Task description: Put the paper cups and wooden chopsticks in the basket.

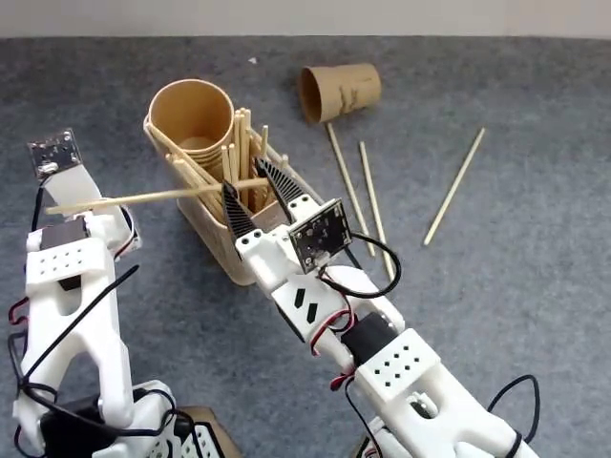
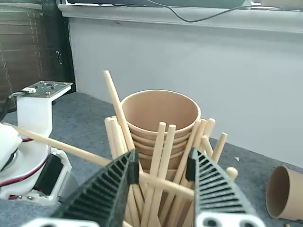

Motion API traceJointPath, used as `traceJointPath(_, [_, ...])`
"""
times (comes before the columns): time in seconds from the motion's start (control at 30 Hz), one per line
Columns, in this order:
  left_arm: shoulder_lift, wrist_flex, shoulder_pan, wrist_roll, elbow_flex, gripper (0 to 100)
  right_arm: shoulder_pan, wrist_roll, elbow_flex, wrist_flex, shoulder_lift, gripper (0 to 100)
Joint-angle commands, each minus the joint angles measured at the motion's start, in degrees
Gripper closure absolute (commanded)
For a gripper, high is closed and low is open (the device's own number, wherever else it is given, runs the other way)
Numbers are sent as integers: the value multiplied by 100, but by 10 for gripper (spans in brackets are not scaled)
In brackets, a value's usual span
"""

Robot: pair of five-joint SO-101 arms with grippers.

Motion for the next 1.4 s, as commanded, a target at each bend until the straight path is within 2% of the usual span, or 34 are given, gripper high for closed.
traceJointPath(0.0, [-22, -62, 66, 35, -31, 846, 374, 70, -163, 57, 57, 828])
traceJointPath(0.07, [-22, -62, 66, 35, -31, 846, 787, 70, -479, 690, -180, 828])
traceJointPath(0.27, [-22, -79, 75, 35, -31, 846, 1886, 79, -2932, 4242, -620, 828])
traceJointPath(0.43, [-22, -79, 75, 35, -31, 846, 2167, 79, -4312, 5420, -673, 828])
traceJointPath(0.57, [-22, -79, 48, 35, -31, 846, 1859, 79, -4356, 5499, -673, 828])
traceJointPath(0.67, [-22, -62, 40, 35, -31, 846, 1886, 79, -4347, 5613, -629, 828])
traceJointPath(0.87, [-101, 18, 75, 53, -374, 846, 2668, 79, -2941, 5710, -655, 828])
traceJointPath(1.07, [-303, 1609, 400, 62, -1947, 846, 3530, 79, -927, 4321, -629, 828])
traceJointPath(1.13, [-382, 2084, 558, 62, -2580, 846, 3600, 132, -277, 3749, -620, 828])
traceJointPath(1.23, [-470, 2690, 743, 62, -3565, 846, 3591, 651, 567, 3116, -620, 828])
traceJointPath(1.37, [-444, 3182, 1015, 35, -4708, 846, 3600, 853, 1332, 2519, -629, 828])
